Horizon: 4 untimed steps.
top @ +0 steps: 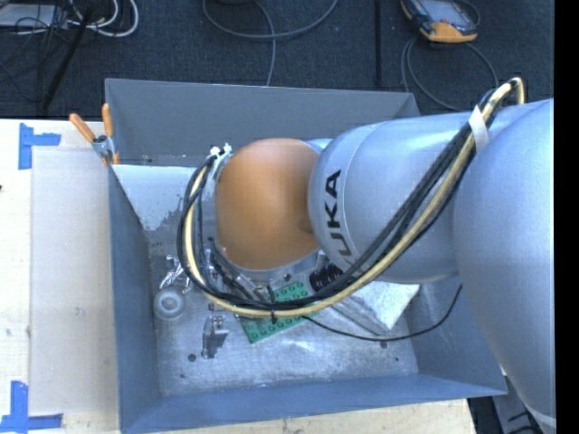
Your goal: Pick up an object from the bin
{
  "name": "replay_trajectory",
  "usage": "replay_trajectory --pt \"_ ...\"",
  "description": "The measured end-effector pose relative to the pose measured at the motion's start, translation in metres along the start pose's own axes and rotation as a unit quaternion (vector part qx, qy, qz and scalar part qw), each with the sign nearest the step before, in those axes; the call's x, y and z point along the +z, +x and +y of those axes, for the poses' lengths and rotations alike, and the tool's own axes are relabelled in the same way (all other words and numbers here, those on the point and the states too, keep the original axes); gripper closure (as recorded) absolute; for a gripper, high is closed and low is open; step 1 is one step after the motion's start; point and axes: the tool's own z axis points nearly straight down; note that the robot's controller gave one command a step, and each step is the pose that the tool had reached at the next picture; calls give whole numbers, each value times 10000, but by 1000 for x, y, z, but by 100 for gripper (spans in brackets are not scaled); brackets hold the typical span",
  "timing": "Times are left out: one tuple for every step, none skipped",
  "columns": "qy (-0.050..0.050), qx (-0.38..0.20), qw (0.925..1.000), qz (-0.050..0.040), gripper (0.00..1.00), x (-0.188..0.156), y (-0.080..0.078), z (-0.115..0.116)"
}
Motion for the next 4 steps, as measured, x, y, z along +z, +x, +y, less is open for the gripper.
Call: replay_trajectory --pt "10 -376 9993 -7 0 71 -24 -72" --pt "-40 -56 10000 -62 0 101 -21 -113" --pt "-38 -64 10000 -65 100 99 -22 -112" --pt "-17 -916 9957 -96 100 -120 -43 -121"
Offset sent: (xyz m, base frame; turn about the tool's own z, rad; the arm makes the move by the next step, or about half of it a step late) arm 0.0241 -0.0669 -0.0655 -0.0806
